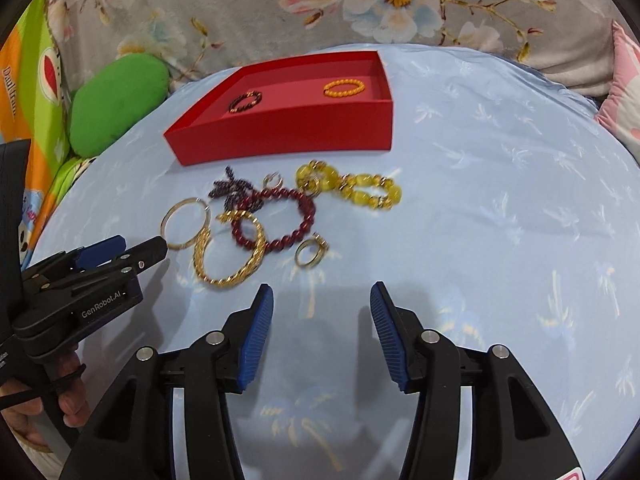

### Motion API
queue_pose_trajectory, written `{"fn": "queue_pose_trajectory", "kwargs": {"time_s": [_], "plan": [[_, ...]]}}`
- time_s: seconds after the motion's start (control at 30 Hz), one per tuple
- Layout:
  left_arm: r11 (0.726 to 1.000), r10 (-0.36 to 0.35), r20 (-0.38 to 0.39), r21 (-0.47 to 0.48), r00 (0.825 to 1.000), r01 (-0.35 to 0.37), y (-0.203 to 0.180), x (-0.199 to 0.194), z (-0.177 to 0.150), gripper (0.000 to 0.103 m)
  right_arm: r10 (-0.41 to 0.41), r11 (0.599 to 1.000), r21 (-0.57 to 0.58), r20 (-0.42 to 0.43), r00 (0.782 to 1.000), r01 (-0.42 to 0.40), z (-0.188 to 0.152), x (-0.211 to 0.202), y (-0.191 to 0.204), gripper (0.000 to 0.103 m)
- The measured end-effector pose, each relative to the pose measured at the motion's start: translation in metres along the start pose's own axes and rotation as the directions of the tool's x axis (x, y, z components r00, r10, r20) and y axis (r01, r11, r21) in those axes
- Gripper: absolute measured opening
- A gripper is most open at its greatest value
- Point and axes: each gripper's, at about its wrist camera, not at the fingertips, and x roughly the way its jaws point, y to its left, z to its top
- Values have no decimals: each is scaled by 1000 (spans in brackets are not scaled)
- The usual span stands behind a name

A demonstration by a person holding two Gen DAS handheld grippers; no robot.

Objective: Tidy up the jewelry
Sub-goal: 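Move both tools back toward the remaining jewelry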

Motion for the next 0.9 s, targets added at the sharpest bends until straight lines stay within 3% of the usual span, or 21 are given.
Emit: {"fn": "queue_pose_trajectory", "kwargs": {"time_s": [0.13, 0.23, 0.57, 0.9], "plan": [[1000, 8, -10, -13, 1000, -8, 5, -2, -7, 56, 8, 1000, -20, -7, 1000, -9, -3, 3, 13, 51], [1000, 9, -16, -23, 1000, -9, 10, -3, -10, 56, 9, 999, -40, -2, 1000, -9, -3, 6, 22, 60], [996, 31, -29, -78, 999, -33, 31, -6, -9, 63, 13, 997, -75, -6, 1000, -14, 7, 22, 48, 67], [993, 44, -38, -106, 998, -47, 44, -5, -8, 63, -23, 996, -88, -17, 1000, 21, 14, 38, 65, 68]]}}
